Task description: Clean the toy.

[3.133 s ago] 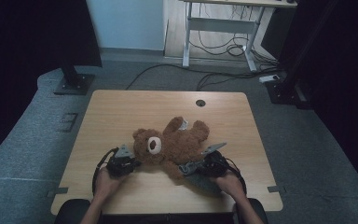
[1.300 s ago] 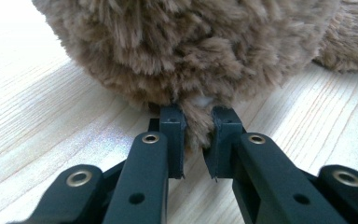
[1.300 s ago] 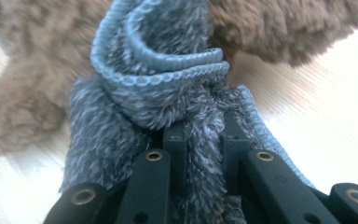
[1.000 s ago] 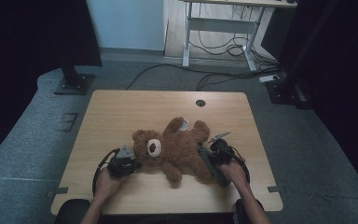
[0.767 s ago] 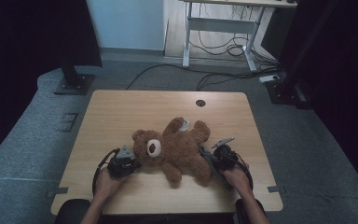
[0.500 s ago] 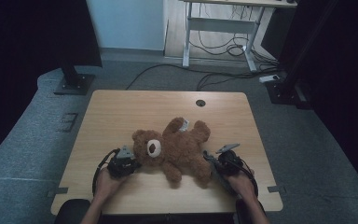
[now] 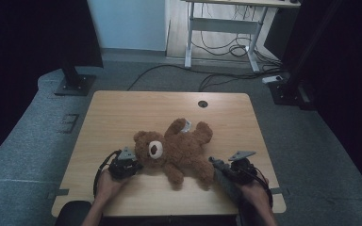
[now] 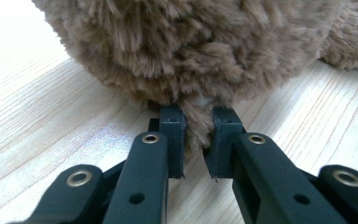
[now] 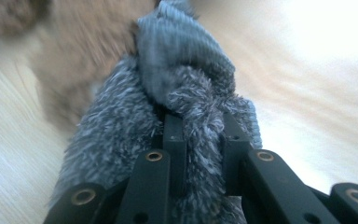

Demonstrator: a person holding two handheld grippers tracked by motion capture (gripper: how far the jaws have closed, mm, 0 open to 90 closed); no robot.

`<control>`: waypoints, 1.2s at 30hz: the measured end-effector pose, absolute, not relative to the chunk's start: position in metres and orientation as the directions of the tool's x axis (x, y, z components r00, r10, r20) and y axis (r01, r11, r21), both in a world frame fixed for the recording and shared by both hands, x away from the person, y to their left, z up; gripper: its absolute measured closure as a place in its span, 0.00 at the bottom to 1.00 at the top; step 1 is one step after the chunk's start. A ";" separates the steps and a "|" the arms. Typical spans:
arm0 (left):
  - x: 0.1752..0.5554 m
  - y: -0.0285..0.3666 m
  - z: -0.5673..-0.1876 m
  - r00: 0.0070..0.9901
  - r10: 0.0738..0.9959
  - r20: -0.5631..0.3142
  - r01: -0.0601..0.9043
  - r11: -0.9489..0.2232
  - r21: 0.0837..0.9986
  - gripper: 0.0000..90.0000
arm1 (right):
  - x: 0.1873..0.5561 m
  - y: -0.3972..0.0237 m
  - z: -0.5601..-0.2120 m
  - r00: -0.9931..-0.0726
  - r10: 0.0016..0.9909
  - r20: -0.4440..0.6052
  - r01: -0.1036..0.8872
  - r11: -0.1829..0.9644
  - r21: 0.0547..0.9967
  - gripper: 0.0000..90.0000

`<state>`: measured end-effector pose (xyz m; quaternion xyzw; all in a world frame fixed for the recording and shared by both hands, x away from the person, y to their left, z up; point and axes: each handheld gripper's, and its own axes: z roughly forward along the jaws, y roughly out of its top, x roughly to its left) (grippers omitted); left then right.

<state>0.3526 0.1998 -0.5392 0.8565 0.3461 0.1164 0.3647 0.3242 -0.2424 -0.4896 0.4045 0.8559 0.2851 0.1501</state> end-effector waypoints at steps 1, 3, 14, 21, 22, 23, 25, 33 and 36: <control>0.353 0.200 -0.539 0.734 0.678 -0.052 0.508 -0.495 0.705 0.87 | 0.324 -0.242 -0.490 -0.628 0.778 -0.026 0.607 0.510 0.610 0.85; 0.353 0.200 -0.539 0.733 0.678 -0.053 0.508 -0.495 0.705 0.87 | 0.323 -0.248 -0.472 -0.622 0.782 -0.029 0.587 0.491 0.644 0.85; 0.352 0.199 -0.539 0.733 0.678 -0.054 0.509 -0.494 0.705 0.87 | 0.330 -0.229 -0.488 -0.637 0.771 0.024 0.626 0.500 0.598 0.85; 0.352 0.199 -0.539 0.731 0.680 -0.055 0.511 -0.492 0.705 0.87 | 0.322 -0.203 -0.505 -0.680 0.733 -0.006 0.605 0.566 0.560 0.85; 0.352 0.199 -0.539 0.731 0.680 -0.055 0.511 -0.492 0.704 0.87 | 0.321 -0.202 -0.505 -0.685 0.729 -0.009 0.602 0.572 0.557 0.85; 0.352 0.199 -0.539 0.730 0.681 -0.057 0.513 -0.492 0.704 0.87 | 0.318 -0.201 -0.506 -0.690 0.724 0.001 0.604 0.575 0.552 0.85; 0.352 0.199 -0.539 0.731 0.680 -0.057 0.512 -0.492 0.704 0.87 | 0.317 -0.200 -0.507 -0.693 0.721 0.004 0.603 0.576 0.551 0.85; 0.352 0.198 -0.539 0.731 0.680 -0.056 0.514 -0.494 0.701 0.87 | 0.303 -0.189 -0.514 -0.734 0.678 0.034 0.586 0.608 0.536 0.85; 0.352 0.198 -0.540 0.731 0.680 -0.054 0.514 -0.496 0.700 0.87 | 0.301 -0.187 -0.514 -0.744 0.667 0.043 0.580 0.613 0.537 0.85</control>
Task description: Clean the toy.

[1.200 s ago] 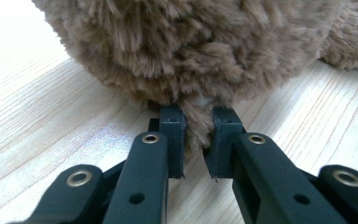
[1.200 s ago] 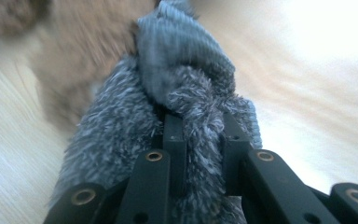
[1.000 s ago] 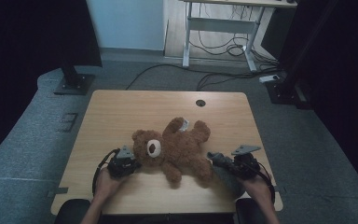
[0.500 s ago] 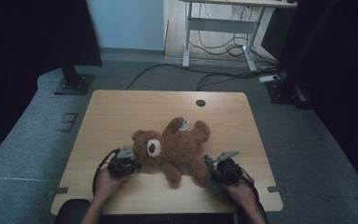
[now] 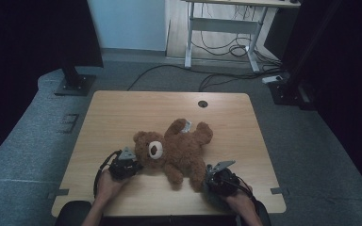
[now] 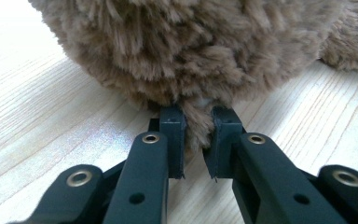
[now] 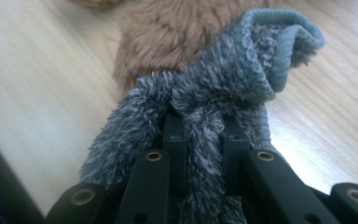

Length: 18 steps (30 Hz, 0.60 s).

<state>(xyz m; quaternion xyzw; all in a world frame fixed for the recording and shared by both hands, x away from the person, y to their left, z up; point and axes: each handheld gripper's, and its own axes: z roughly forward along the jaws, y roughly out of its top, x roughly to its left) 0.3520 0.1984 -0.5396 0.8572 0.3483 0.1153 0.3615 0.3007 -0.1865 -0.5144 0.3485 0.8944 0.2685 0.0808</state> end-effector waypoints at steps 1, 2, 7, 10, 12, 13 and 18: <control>0.352 0.198 -0.540 0.731 0.680 -0.054 0.514 -0.496 0.699 0.87 | 0.299 -0.183 -0.514 -0.751 0.659 0.051 0.577 0.616 0.537 0.85; 0.352 0.198 -0.540 0.731 0.680 -0.055 0.514 -0.496 0.699 0.87 | 0.299 -0.183 -0.514 -0.751 0.659 0.051 0.577 0.616 0.537 0.85; 0.352 0.198 -0.540 0.731 0.680 -0.055 0.515 -0.497 0.698 0.87 | 0.293 -0.173 -0.514 -0.778 0.623 0.083 0.561 0.628 0.539 0.85; 0.352 0.198 -0.539 0.731 0.680 -0.055 0.515 -0.497 0.698 0.87 | 0.291 -0.169 -0.513 -0.786 0.613 0.085 0.553 0.635 0.539 0.85; 0.352 0.198 -0.539 0.730 0.681 -0.054 0.515 -0.497 0.699 0.87 | 0.289 -0.164 -0.512 -0.798 0.596 0.095 0.544 0.642 0.540 0.85; 0.352 0.198 -0.539 0.730 0.681 -0.055 0.515 -0.496 0.699 0.87 | 0.289 -0.164 -0.512 -0.798 0.596 0.095 0.544 0.642 0.540 0.85; 0.352 0.198 -0.539 0.730 0.681 -0.056 0.516 -0.495 0.699 0.87 | 0.288 -0.149 -0.512 -0.825 0.553 0.121 0.521 0.658 0.543 0.85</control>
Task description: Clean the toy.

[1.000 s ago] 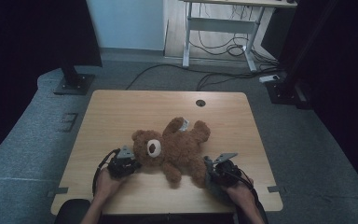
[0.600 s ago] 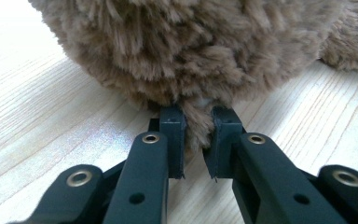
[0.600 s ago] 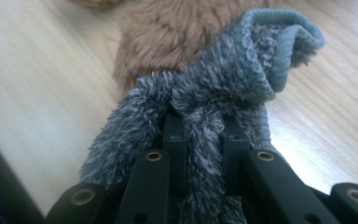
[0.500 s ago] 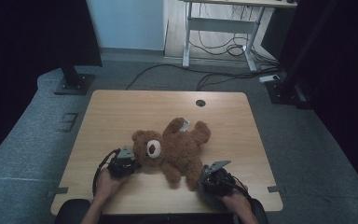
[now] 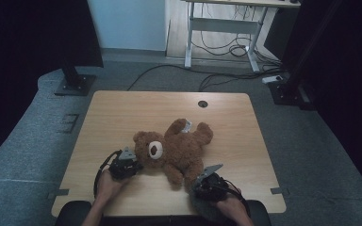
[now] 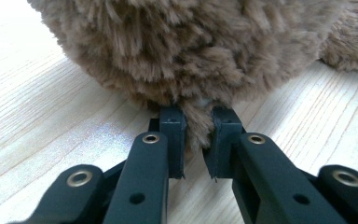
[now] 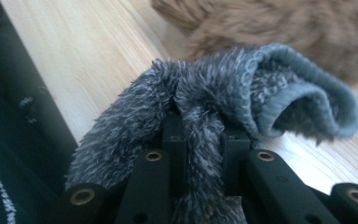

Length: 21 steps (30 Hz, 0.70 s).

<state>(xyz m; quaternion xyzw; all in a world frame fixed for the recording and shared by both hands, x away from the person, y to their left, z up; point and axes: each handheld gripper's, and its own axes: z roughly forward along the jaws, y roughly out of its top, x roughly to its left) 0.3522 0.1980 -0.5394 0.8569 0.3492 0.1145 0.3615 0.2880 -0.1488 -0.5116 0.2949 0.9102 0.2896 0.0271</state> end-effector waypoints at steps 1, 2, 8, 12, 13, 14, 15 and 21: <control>0.352 0.198 -0.539 0.730 0.681 -0.056 0.516 -0.495 0.699 0.87 | 0.288 -0.149 -0.512 -0.825 0.553 0.121 0.521 0.658 0.543 0.85; 0.352 0.198 -0.539 0.730 0.681 -0.057 0.516 -0.494 0.700 0.87 | 0.288 -0.146 -0.512 -0.829 0.546 0.126 0.518 0.661 0.544 0.85; 0.352 0.198 -0.539 0.729 0.682 -0.058 0.515 -0.492 0.702 0.87 | 0.289 -0.128 -0.512 -0.854 0.498 0.152 0.492 0.674 0.552 0.85; 0.352 0.198 -0.539 0.730 0.681 -0.056 0.515 -0.495 0.700 0.87 | 0.289 -0.117 -0.511 -0.868 0.465 0.178 0.476 0.674 0.564 0.85; 0.352 0.198 -0.539 0.731 0.680 -0.057 0.515 -0.496 0.699 0.87 | 0.289 -0.114 -0.510 -0.870 0.458 0.180 0.473 0.674 0.568 0.85; 0.352 0.198 -0.540 0.732 0.679 -0.056 0.515 -0.498 0.698 0.87 | 0.289 -0.110 -0.507 -0.878 0.446 0.176 0.459 0.677 0.575 0.85; 0.352 0.198 -0.540 0.732 0.679 -0.056 0.515 -0.498 0.698 0.87 | 0.289 -0.110 -0.507 -0.878 0.446 0.176 0.459 0.677 0.575 0.85; 0.353 0.199 -0.539 0.732 0.679 -0.059 0.515 -0.495 0.700 0.87 | 0.295 -0.110 -0.488 -0.880 0.453 0.140 0.439 0.667 0.602 0.85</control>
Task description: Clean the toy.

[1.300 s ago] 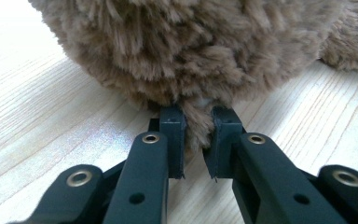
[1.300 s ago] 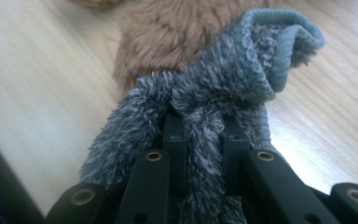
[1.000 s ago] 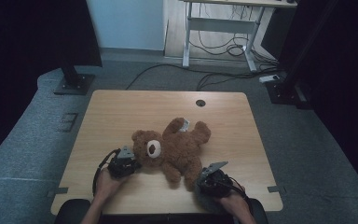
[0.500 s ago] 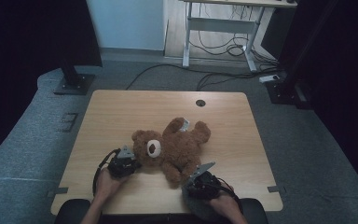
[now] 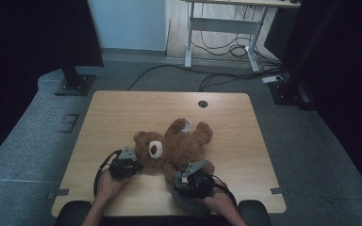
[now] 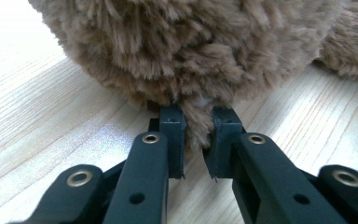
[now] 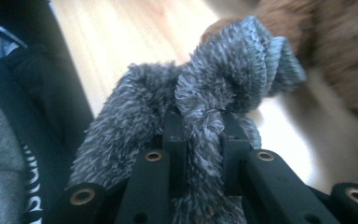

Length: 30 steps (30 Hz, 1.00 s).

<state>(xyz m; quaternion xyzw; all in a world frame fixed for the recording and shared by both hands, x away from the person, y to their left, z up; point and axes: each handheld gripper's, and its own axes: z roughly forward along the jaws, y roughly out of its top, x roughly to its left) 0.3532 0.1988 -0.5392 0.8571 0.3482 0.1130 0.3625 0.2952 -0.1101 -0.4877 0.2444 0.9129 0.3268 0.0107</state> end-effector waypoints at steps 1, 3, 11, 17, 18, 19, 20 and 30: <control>0.353 0.199 -0.539 0.732 0.679 -0.059 0.515 -0.495 0.700 0.87 | 0.298 -0.113 -0.485 -0.877 0.463 0.131 0.441 0.664 0.604 0.85; 0.353 0.199 -0.539 0.732 0.679 -0.059 0.515 -0.494 0.700 0.87 | 0.304 -0.118 -0.483 -0.864 0.492 0.110 0.451 0.658 0.603 0.85; 0.353 0.198 -0.539 0.732 0.679 -0.054 0.513 -0.498 0.699 0.87 | 0.328 -0.127 -0.509 -0.788 0.615 0.021 0.528 0.658 0.536 0.85; 0.353 0.198 -0.540 0.733 0.679 -0.043 0.510 -0.507 0.695 0.87 | 0.337 -0.140 -0.517 -0.707 0.706 0.025 0.605 0.587 0.537 0.86; 0.353 0.198 -0.540 0.733 0.679 -0.043 0.510 -0.507 0.695 0.87 | 0.337 -0.140 -0.517 -0.707 0.706 0.025 0.605 0.587 0.537 0.86; 0.353 0.198 -0.540 0.733 0.679 -0.043 0.510 -0.507 0.695 0.87 | 0.337 -0.142 -0.517 -0.693 0.721 0.025 0.617 0.575 0.537 0.86; 0.353 0.198 -0.540 0.733 0.679 -0.042 0.509 -0.507 0.695 0.87 | 0.338 -0.144 -0.517 -0.681 0.732 0.028 0.627 0.563 0.538 0.86; 0.353 0.197 -0.540 0.735 0.677 -0.040 0.507 -0.510 0.695 0.88 | 0.345 -0.167 -0.518 -0.563 0.826 0.032 0.704 0.459 0.542 0.86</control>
